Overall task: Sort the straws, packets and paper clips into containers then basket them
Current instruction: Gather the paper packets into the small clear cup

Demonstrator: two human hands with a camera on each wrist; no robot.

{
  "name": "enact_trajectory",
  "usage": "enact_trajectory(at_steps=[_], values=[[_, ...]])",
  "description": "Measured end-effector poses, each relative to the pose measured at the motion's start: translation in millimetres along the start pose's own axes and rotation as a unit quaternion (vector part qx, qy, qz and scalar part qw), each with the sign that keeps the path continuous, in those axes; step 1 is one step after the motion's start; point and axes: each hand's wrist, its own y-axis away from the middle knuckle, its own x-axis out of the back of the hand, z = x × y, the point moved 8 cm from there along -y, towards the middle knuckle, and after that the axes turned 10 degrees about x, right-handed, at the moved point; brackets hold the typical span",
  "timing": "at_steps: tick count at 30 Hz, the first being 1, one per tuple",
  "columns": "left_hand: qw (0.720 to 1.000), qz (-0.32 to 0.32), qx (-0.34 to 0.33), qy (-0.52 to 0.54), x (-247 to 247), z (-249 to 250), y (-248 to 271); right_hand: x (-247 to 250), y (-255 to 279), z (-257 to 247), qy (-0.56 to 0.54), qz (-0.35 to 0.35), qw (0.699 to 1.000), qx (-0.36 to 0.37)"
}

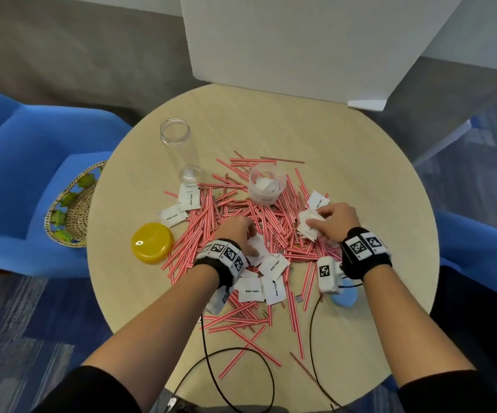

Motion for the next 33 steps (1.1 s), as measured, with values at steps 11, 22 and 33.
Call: enact_trajectory(at_steps=[11, 22, 33], values=[[0.996, 0.004, 0.014, 0.092, 19, -20, -3, 34, -34, -102, -0.111, 0.105, 0.974, 0.165], [0.937, 0.179, 0.038, 0.297, 110, -66, -10, -28, -89, -129, 0.135, -0.036, 0.976, 0.169], [0.904, 0.213, 0.014, 0.370, 124, -43, -29, -54, -92, -135, 0.349, -0.073, 0.912, 0.202]])
